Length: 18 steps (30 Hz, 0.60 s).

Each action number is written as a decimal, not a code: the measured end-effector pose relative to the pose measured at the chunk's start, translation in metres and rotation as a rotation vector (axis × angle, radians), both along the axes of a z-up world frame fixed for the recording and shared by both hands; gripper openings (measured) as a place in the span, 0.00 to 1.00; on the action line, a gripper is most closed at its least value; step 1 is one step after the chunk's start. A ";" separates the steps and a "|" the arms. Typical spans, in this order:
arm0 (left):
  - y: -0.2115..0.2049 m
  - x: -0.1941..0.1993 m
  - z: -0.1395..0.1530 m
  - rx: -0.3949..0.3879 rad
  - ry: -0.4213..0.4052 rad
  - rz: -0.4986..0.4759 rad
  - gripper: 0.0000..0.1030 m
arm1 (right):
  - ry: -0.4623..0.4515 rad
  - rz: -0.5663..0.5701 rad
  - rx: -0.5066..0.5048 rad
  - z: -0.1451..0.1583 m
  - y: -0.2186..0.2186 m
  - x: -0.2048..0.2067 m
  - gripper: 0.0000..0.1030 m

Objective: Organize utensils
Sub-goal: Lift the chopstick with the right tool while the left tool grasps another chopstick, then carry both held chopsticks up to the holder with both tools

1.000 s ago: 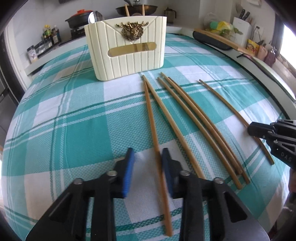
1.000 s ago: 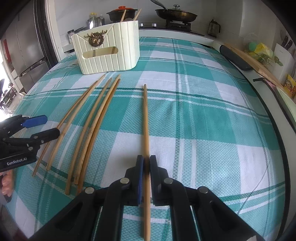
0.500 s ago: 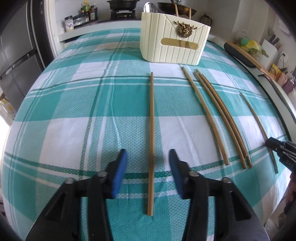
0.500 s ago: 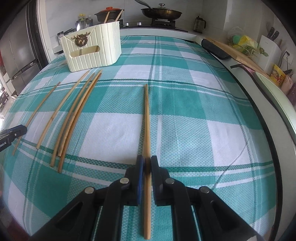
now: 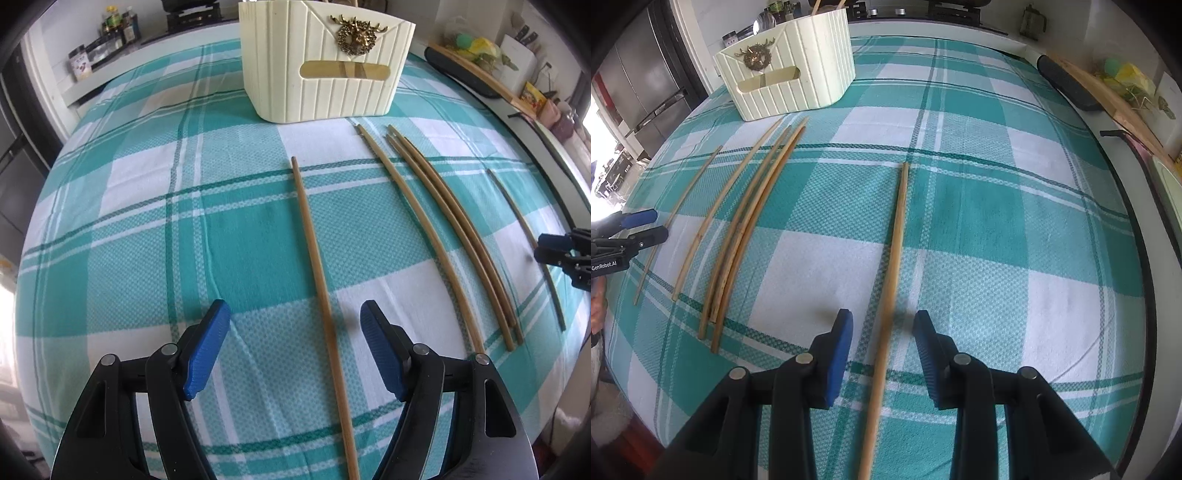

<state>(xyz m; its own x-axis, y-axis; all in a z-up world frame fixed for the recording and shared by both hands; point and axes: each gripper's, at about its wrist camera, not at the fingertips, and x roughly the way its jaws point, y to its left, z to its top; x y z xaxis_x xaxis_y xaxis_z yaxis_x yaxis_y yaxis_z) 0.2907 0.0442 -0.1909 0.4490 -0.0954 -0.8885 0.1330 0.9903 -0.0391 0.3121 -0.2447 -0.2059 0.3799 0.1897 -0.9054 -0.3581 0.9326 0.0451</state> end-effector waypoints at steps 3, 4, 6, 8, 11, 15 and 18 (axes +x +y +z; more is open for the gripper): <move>-0.005 0.020 0.000 0.033 0.004 -0.023 0.63 | 0.022 0.017 -0.007 0.000 0.004 0.018 0.34; -0.008 0.026 0.000 0.040 0.004 -0.033 0.61 | 0.024 0.020 -0.007 0.001 0.006 0.024 0.34; -0.012 0.041 0.001 0.044 0.012 -0.047 0.56 | 0.025 0.024 -0.012 0.002 0.011 0.037 0.34; -0.016 0.054 0.001 0.049 0.015 -0.054 0.51 | 0.018 0.025 -0.015 0.002 0.017 0.051 0.34; -0.021 0.072 0.002 0.046 0.016 -0.058 0.26 | 0.010 0.014 -0.006 0.000 0.024 0.073 0.27; -0.021 0.081 0.008 0.009 0.000 -0.050 0.04 | 0.002 -0.005 0.010 0.002 0.029 0.093 0.06; -0.015 0.067 0.029 -0.032 -0.071 -0.041 0.04 | -0.035 -0.026 0.072 0.018 0.024 0.091 0.06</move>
